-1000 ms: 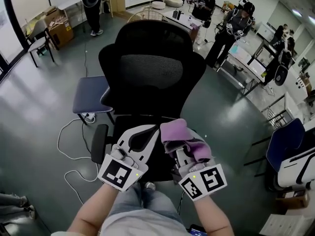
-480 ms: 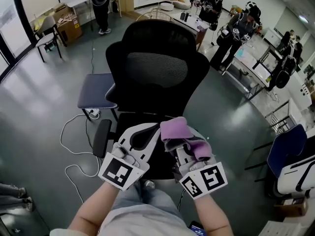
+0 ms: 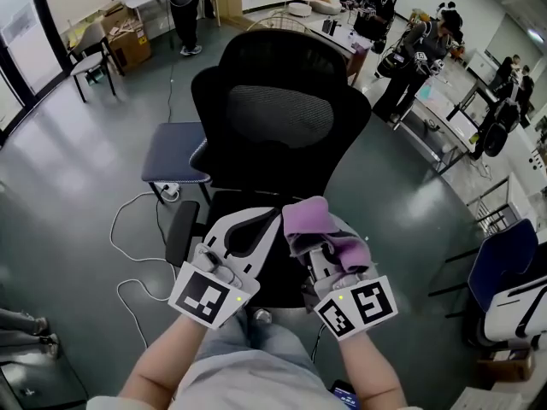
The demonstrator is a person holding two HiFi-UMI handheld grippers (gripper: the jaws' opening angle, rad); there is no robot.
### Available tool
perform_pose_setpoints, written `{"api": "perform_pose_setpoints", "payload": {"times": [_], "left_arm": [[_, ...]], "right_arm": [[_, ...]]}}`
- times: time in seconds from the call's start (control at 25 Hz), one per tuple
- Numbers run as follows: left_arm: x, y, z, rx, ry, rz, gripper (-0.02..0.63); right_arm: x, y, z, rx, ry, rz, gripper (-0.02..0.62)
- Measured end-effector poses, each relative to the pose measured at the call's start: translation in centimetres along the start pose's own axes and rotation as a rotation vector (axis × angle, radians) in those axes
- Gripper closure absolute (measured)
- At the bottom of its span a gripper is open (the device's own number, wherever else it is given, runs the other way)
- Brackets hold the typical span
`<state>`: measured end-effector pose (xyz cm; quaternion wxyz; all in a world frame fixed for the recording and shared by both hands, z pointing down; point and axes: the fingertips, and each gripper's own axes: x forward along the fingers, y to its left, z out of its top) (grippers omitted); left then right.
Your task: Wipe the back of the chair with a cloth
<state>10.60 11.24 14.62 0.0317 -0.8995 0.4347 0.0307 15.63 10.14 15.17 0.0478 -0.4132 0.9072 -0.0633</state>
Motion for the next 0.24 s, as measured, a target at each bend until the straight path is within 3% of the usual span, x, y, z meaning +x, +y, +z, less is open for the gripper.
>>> {"api": "perform_pose_setpoints", "payload": {"times": [0.24], "left_arm": [[-0.13,-0.38,0.11,0.002,-0.003,0.006,0.595]], "right_arm": [[-0.19,0.27,-0.07,-0.003,0.001,0.008,0.517]]}}
